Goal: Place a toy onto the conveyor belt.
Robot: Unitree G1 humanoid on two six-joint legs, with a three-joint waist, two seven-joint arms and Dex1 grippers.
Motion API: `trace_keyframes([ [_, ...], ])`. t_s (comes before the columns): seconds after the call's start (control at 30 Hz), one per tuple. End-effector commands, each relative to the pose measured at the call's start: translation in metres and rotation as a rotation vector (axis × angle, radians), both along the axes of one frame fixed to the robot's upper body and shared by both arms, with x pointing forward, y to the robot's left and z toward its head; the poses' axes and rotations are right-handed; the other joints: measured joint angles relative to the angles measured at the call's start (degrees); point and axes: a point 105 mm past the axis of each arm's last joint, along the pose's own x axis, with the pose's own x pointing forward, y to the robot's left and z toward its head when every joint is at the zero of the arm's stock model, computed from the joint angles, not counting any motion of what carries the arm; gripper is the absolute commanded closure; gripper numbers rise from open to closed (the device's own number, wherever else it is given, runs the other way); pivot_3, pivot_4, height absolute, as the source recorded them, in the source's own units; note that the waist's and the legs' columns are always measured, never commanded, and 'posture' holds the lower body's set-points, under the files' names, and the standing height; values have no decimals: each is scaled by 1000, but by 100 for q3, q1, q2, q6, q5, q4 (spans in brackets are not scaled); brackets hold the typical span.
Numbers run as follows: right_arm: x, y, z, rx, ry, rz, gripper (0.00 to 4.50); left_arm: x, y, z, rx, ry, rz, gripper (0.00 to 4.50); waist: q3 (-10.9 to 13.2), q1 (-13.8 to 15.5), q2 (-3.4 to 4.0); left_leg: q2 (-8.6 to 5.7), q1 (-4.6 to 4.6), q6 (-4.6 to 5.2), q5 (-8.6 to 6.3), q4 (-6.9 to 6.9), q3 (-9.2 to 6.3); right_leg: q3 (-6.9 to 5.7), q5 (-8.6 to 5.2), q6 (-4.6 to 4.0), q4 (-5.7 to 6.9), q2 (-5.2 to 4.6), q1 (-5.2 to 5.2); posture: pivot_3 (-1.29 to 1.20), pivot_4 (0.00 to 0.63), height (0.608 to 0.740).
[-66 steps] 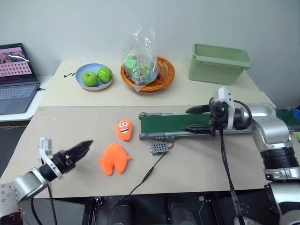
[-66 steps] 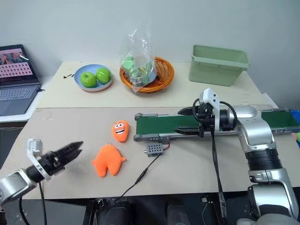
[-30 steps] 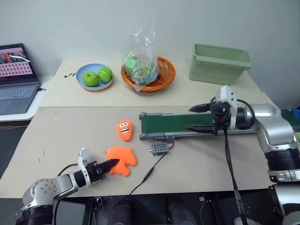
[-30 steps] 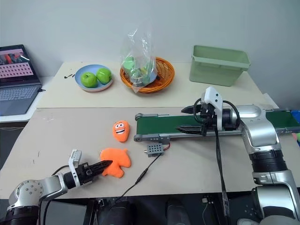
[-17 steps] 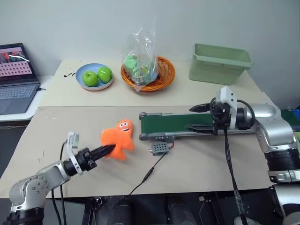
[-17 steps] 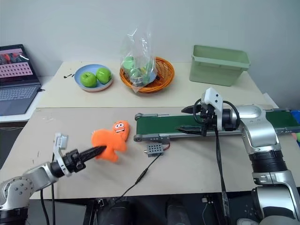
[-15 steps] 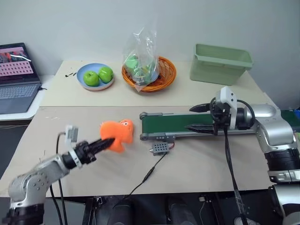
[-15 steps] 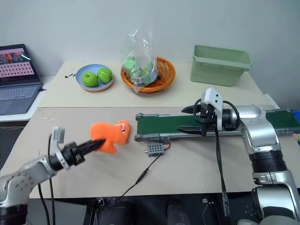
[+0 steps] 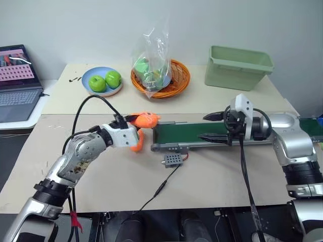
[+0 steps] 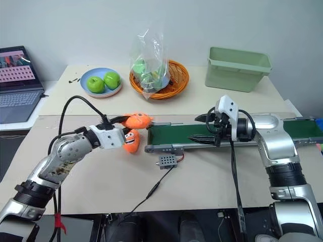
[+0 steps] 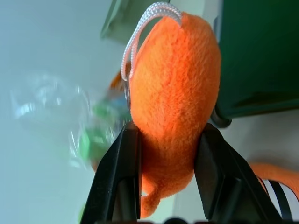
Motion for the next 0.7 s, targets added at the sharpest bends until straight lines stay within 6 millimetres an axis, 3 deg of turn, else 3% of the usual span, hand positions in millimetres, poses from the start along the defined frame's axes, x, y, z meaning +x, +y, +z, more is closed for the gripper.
trace_keyframes([
  [0.03, -2, -2, 16, 19, -68, -12, 0, 8, -10, 3, 116, -132, -68, 2960, 0, 12, 0, 0, 1, 0, 0, 1, 0, 0, 0, 0, 1, 0, 2, 0, 150, 740],
  [0.13, -3, -3, 16, 22, -73, -23, 0, 18, -19, 3, 153, -182, -104, 2960, 0, 45, 0, -1, 2, 0, 0, 3, 0, -2, 1, 1, 1, 1, 6, 0, 150, 740],
  [0.37, -8, -5, 17, 42, -76, -47, 0, 44, -46, -18, 244, -163, -162, 2960, 0, 78, 0, -3, -12, 3, -1, 10, 1, -6, 6, 11, -9, 1, 2, 0, 150, 740],
  [0.7, -15, -11, 18, 43, -70, -73, 0, 45, -61, -34, 264, -138, -240, 2960, 0, 65, 0, -3, -10, 3, -1, 13, 1, -4, 11, 18, -9, 1, 4, 0, 150, 740],
])
